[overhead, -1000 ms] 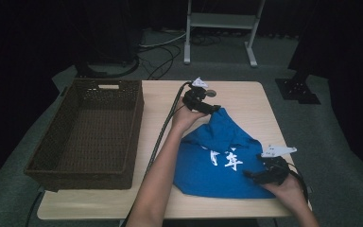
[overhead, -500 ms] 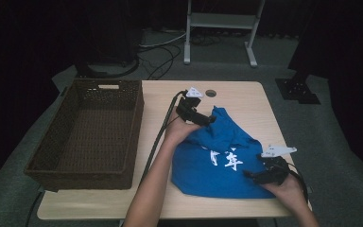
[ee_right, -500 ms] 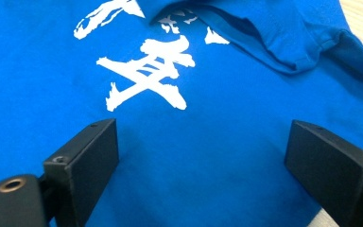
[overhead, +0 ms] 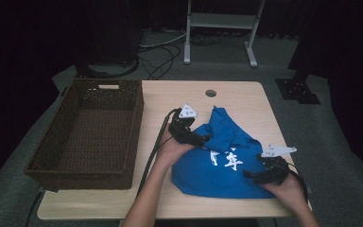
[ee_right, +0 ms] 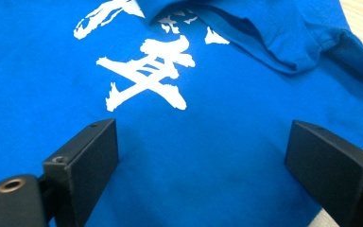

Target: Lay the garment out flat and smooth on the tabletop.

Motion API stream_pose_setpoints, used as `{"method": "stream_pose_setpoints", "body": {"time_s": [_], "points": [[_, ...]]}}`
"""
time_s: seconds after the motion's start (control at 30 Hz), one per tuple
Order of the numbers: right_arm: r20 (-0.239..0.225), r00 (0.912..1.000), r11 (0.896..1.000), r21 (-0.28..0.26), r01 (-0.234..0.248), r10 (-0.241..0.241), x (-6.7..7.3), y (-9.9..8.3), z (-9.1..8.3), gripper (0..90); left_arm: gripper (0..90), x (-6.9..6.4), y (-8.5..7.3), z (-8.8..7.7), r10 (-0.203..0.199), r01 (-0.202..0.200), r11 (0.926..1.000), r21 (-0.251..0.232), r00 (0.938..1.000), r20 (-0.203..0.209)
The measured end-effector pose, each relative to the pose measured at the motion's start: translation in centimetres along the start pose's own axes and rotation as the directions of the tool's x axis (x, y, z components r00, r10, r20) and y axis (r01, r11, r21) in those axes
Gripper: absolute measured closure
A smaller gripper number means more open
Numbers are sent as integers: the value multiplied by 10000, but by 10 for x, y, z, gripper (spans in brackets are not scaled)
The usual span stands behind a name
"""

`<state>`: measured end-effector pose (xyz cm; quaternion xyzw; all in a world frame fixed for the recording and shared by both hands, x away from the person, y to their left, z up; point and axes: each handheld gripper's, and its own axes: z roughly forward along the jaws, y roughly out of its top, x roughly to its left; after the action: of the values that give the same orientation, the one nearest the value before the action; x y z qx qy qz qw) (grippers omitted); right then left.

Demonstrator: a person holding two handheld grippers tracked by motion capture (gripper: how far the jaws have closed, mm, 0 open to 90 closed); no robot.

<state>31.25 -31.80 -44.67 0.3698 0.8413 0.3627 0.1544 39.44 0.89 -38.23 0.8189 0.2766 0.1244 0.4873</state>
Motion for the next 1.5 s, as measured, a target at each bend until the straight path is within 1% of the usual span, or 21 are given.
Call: {"method": "stream_pose_setpoints", "body": {"time_s": [0.07,0.1,0.2,0.23,0.3,0.37,0.53,0.57,0.63,0.67,0.73,0.77,0.83,0.9,0.93,0.97,1.03,1.1,1.2,1.4,1.5], "points": [[-36,10000,10000,27,-10,10,0,0,0,90,0,-4,-6,-5,-22,22,10000,16,10000,-52],[-85,10000,10000,59,-34,34,0,1,0,81,0,-7,-12,-9,31,-29,9999,112,9998,-175],[-214,9998,9998,202,-60,65,-1,3,1,63,0,-11,-25,-13,40,-27,9991,425,9995,-310],[-224,9997,9996,270,-119,125,-2,5,2,49,0,-11,-29,-13,76,-55,9984,563,9993,-369],[-187,9998,9993,364,-47,54,-4,7,3,45,0,-11,-36,-13,-48,70,9978,654,9995,-328],[-80,10000,9993,383,14,-11,-7,11,4,32,0,-11,-42,-14,-51,80,9965,830,9994,-352],[-38,9999,9997,177,161,-161,-15,21,5,31,0,-11,-53,-13,-73,122,9929,1186,9991,-412],[-35,9999,9997,195,162,-162,-18,23,6,30,0,-11,-54,-12,-26,81,9916,1291,9991,-428],[-29,9998,9996,206,194,-194,-23,26,9,30,0,-10,-57,-9,-92,144,9887,1492,9993,-350],[-35,9998,9995,251,191,-190,-26,27,11,30,0,-10,-58,-8,-105,159,9860,1657,9994,-334],[16,9999,9991,404,148,-149,-30,28,16,30,0,-9,-60,-4,-26,114,9818,1895,9989,-467],[7,9999,9988,473,149,-149,-32,29,19,30,0,-8,-61,-2,-17,116,9802,1978,9987,-503],[-1,10000,9985,546,99,-100,-34,29,21,30,0,-7,-62,-1,-29,134,9798,1997,9986,-528],[50,9999,9981,597,129,-132,-37,29,23,31,0,-5,-64,2,-60,186,9753,2202,9983,-578],[29,10000,9983,583,73,-74,-37,29,24,31,0,-4,-64,2,-74,198,9745,2234,9984,-562],[31,10000,9982,586,88,-90,-37,29,25,31,0,-4,-65,3,-97,220,9739,2259,9984,-555],[-32,10000,9985,546,39,-37,-38,29,25,31,0,-5,-66,4,-108,233,9690,2459,9986,-518],[-48,10000,9986,527,48,-46,-38,28,25,31,0,-6,-67,5,46,111,9660,2582,9982,-601],[-43,10000,9989,472,27,-25,-38,27,25,30,0,-8,-68,3,25,144,9655,2598,9979,-647],[-24,10000,9989,477,33,-31,-35,26,23,30,0,-11,-69,0,143,61,9583,2856,9975,-693],[-38,10000,9989,469,37,-36,-33,25,22,29,0,-14,-71,-2,191,36,9592,2826,9968,-775]]}}
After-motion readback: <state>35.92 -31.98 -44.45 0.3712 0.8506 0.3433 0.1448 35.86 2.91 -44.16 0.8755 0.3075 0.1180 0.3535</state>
